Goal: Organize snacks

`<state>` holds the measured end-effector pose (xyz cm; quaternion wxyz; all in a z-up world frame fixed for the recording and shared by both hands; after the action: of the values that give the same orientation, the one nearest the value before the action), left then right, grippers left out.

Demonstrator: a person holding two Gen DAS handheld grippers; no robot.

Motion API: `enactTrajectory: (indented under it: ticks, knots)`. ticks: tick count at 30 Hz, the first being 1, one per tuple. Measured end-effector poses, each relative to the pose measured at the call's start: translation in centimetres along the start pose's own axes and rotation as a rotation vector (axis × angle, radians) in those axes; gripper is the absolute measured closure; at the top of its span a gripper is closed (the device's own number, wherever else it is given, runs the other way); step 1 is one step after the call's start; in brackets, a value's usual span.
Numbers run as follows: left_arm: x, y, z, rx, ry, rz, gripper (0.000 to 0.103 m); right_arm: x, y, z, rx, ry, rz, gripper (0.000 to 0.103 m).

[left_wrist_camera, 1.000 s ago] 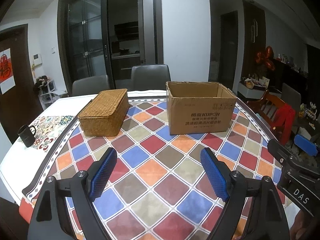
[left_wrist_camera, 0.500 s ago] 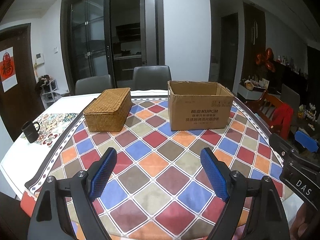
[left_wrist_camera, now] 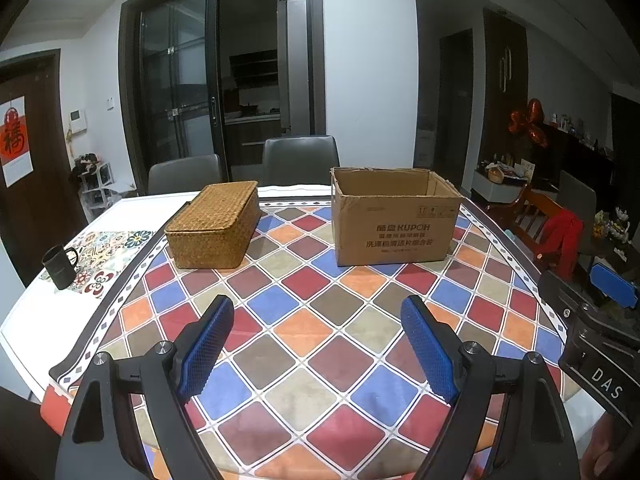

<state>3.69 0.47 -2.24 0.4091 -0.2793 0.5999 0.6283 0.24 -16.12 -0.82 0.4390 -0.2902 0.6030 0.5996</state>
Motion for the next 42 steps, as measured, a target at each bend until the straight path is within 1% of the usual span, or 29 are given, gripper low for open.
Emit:
enactTrajectory:
  ticks: [26,42]
  knots:
    - [-0.21,0.11,-0.14,0.002,-0.002,-0.001,0.017,0.05,-0.01,-0.08,0.0,-0.001,-0.001,0.023]
    - [-0.33,0.1,0.35,-0.013,0.0,-0.001,0.017,-0.06,0.1,-0.38,0.003,-0.003,-0.005,0.023]
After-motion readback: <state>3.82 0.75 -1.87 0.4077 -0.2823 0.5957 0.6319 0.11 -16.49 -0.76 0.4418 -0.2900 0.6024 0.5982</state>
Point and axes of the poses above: each gripper's, at about its wrist camera, not at the fingertips, and y roughly against the way its jaws point, z to its left, x to its underside, the point moved 3 cm from there along -y, roughly the way its jaws point, and after that the axes turned 7 degrees about -y, right-handed, at the moved point
